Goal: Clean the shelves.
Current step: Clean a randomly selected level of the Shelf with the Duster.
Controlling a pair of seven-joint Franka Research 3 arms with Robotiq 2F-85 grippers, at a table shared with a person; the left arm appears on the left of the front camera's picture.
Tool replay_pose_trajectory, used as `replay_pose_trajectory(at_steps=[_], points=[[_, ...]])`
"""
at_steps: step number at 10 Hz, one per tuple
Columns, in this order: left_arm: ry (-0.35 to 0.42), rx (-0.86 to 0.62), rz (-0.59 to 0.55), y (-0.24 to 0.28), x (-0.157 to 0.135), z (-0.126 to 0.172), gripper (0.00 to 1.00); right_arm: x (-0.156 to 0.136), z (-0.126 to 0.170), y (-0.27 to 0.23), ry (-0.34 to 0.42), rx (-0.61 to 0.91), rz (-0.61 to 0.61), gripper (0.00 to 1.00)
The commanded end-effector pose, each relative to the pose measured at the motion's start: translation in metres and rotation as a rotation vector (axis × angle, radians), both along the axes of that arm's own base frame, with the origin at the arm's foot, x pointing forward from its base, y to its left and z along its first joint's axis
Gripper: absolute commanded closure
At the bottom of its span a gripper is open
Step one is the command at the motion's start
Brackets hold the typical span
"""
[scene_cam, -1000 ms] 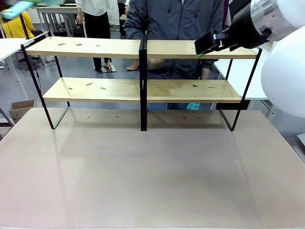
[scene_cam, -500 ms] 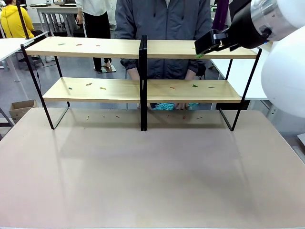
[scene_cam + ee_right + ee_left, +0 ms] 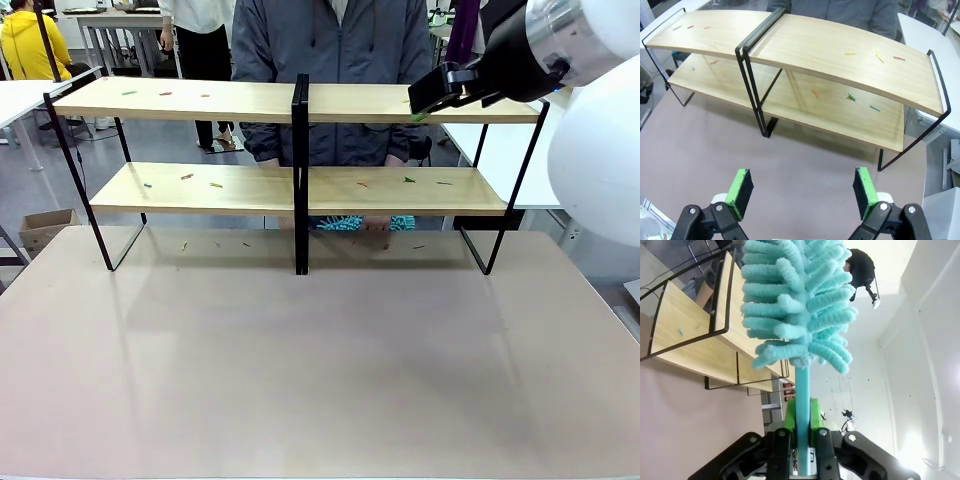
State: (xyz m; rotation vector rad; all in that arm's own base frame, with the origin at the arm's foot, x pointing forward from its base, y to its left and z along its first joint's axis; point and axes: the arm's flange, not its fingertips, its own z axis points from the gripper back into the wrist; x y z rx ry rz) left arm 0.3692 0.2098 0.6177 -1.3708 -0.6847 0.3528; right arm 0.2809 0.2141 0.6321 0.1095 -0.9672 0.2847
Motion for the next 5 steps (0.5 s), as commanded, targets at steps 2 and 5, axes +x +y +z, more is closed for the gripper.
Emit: replay_pose_trajectory(at_steps=[2, 5], points=[[-0.013, 0.008, -0.01, 0.0069, -0.0045, 0.0005, 1.0, -0.0001, -0.0003, 0.0, -0.003, -0.002, 0.0, 0.0], [0.002, -0.003, 0.009, 0.0054, -0.0023, -0.0016, 0.87, -0.0001, -0.0003, 0.0, -0.003, -0.002, 0.0, 0.0]])
